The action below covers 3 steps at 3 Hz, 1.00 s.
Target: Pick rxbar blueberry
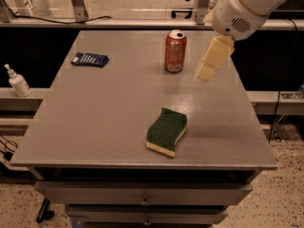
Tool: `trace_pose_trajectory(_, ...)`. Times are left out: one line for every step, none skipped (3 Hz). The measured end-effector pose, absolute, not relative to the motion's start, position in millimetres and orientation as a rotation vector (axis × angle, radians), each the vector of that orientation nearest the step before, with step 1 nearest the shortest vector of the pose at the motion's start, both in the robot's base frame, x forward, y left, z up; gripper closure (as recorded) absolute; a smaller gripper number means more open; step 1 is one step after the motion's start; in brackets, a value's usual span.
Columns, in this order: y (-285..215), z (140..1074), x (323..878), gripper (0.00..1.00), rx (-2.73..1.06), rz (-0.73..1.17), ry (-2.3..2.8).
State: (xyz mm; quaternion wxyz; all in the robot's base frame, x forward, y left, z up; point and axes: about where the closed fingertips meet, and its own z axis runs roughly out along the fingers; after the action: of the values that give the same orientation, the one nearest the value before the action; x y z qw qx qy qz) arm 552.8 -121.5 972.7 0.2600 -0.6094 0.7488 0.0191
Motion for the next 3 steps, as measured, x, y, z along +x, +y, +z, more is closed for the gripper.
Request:
trace_pose_trajectory(-105,964,573,0.00,-1.597,0.118,2.005)
trace_pose_trajectory(-70,957,601,0.00,-1.547,0.210,1.963)
trace_pose_trajectory(-22,953,626,0.00,-1.530,0.309,1.906)
